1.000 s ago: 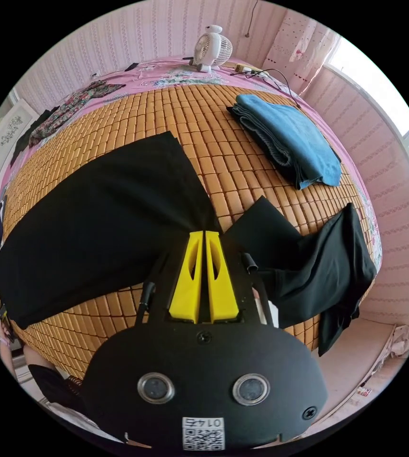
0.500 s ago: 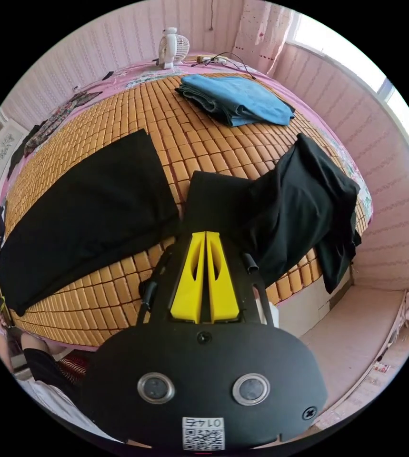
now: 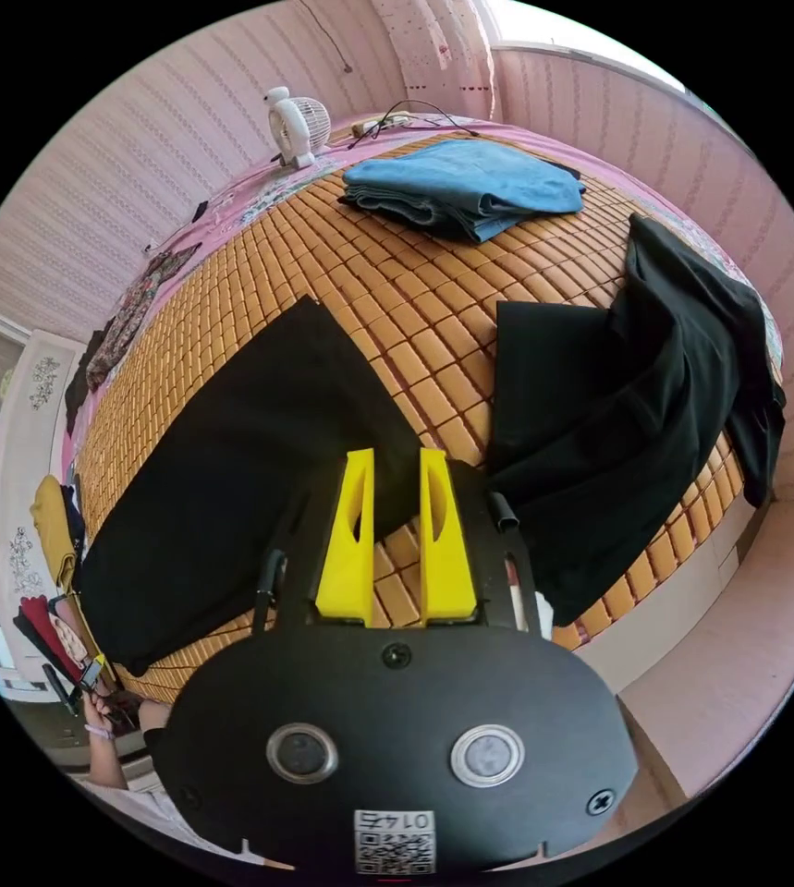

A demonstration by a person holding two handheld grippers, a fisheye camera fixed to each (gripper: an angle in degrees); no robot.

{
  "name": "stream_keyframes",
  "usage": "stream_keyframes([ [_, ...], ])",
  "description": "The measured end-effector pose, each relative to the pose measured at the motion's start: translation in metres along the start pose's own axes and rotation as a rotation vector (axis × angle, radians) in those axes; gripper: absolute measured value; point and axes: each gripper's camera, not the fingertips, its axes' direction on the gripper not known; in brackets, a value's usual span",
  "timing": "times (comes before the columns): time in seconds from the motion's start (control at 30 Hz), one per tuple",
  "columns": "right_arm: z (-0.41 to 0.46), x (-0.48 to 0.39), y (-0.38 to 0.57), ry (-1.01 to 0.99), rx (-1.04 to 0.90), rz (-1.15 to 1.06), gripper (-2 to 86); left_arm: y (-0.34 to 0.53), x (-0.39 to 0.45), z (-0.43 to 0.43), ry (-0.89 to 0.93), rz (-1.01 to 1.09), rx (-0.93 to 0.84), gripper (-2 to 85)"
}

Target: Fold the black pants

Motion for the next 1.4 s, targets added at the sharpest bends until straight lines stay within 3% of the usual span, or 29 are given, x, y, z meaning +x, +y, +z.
stream_keyframes([
  [0.13, -0.028, 0.0, 0.005, -0.045, 0.097, -0.025, 0.5, -0.009, 0.055, 0.012, -0.006, 0.234, -0.066, 8.2],
  [0.23, -0.067, 0.011, 0.019, -0.196, 0.218, 0.0, 0.4, -0.005, 0.112, 0.017, -0.077, 0.487, -0.074, 8.3],
  [0.4, -0.017, 0.048, 0.022, -0.142, -0.005, 0.149, 3.4, -0.006, 0.17, 0.041, 0.037, 0.645, -0.127, 8.9],
  [0.57, 0.013, 0.032, 0.032, -0.038, 0.008, 0.026, 8.6, -0.007, 0.206, 0.064, -0.087, 0.754, -0.138, 9.3],
  [0.7, 0.025, 0.013, 0.037, 0.099, 0.01, -0.07, 6.6, -0.018, 0.217, 0.097, -0.173, 0.733, -0.208, 7.5],
  [0.8, 0.022, 0.009, 0.033, 0.064, -0.008, -0.113, 2.5, -0.021, 0.218, 0.112, -0.2, 0.723, -0.233, 2.7],
  [0.93, -0.026, 0.005, 0.043, -0.007, 0.195, -0.171, 1.3, -0.024, 0.218, 0.11, -0.159, 0.689, -0.239, -0.1],
  [1.0, -0.016, 0.015, 0.048, 0.019, 0.16, -0.127, 1.8, -0.021, 0.223, 0.113, -0.132, 0.707, -0.249, 0.0],
  [1.1, 0.031, 0.041, 0.055, 0.072, -0.051, -0.001, 3.5, -0.023, 0.223, 0.125, -0.129, 0.668, -0.256, 2.6],
  [1.23, 0.007, 0.035, 0.095, 0.063, 0.097, -0.009, 2.9, -0.02, 0.219, 0.122, -0.106, 0.616, -0.213, 5.5],
  [1.4, -0.04, -0.014, 0.206, 0.288, 0.515, -0.18, -0.2, 0.014, 0.201, 0.104, 0.053, 0.508, -0.088, 6.0],
])
